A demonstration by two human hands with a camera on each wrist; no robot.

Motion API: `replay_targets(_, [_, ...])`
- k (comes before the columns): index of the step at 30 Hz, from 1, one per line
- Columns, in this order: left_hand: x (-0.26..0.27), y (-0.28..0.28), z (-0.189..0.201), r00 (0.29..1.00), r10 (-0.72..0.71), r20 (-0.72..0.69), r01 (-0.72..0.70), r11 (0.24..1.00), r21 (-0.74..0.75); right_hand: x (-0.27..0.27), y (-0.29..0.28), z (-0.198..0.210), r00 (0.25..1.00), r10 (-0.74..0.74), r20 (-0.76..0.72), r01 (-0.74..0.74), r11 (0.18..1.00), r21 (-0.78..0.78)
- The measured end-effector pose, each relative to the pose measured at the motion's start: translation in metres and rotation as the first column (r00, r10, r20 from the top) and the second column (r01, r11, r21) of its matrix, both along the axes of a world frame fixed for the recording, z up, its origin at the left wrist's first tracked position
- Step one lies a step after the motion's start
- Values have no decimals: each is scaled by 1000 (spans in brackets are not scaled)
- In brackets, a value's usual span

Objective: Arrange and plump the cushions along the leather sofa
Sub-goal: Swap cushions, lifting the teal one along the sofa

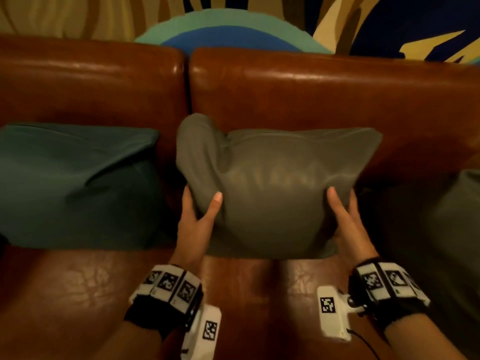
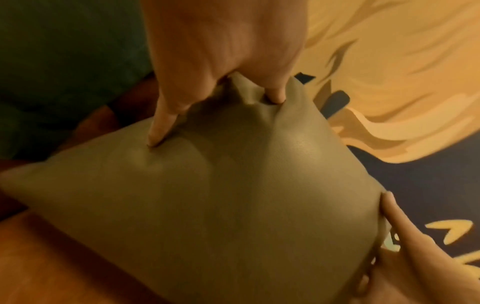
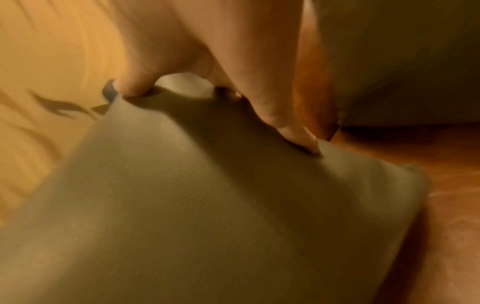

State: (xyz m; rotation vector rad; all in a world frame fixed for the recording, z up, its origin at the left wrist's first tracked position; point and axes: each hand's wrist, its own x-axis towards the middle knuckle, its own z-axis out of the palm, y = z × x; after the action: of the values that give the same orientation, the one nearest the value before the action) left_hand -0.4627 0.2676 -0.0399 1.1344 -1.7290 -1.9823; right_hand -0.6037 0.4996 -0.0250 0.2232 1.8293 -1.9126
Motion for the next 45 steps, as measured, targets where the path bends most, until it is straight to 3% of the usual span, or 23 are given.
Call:
replay_targets(6, [-25,0,-10,969,-146,200,154,988,-24,-19,4,-11,997,-78,18,76,992,103])
replay_targets(10, [-28,-8,-15,958,-214,190,224,974,-34,-29,5,-12,997,-69,29,65,991,119])
replay_targets(13, [-18,-17,-14,950,-273,151,269,962,43,-22,6,-3,995,-81,60,74,990,122])
replay_targets(15, [-5,-27,-11,961,-256,109,251,966,57,-10,-3,15,984,-179,17,173,969,175])
replay_targets(16, [2,-32,-9,970,-220,100,219,976,17,-4,-6,24,964,-252,-81,263,941,213])
replay_targets(17, [12,-41,-6,984,-158,77,163,985,-59,3,-13,31,927,-299,-228,351,906,237])
replay_targets(19, [34,-63,4,1000,-19,-22,13,965,-263,20,-37,46,815,-236,-530,398,892,215])
replay_targets(21, [58,-93,14,995,59,-83,-89,901,-425,40,-75,56,721,-49,-691,269,939,215])
replay_targets(23, [86,-128,18,989,129,-77,-150,876,-458,59,-123,59,584,180,-792,74,959,273])
replay_targets(25, [117,-163,18,978,204,-44,-199,847,-493,80,-179,57,457,377,-805,-142,925,352])
replay_targets(26, [131,-179,17,965,261,-27,-237,824,-515,91,-205,52,471,459,-754,-250,889,385])
replay_targets(28, [156,-207,15,926,376,3,-314,778,-544,110,-250,35,598,590,-543,-442,807,390])
replay_targets(30, [176,-235,9,884,464,52,-365,757,-543,124,-286,12,714,628,-310,-528,773,351])
replay_targets(32, [189,-264,-1,850,513,117,-375,747,-550,134,-314,-10,772,615,-162,-557,777,294])
replay_targets(35, [193,-303,-10,826,534,181,-384,768,-512,146,-339,-37,792,595,-137,-553,794,251])
replay_targets(39, [186,-340,-21,877,477,52,-461,868,-185,148,-347,-55,799,584,-145,-549,806,222])
replay_targets(45, [170,-332,-15,875,484,17,-468,853,-229,143,-344,-46,774,610,-170,-590,793,154])
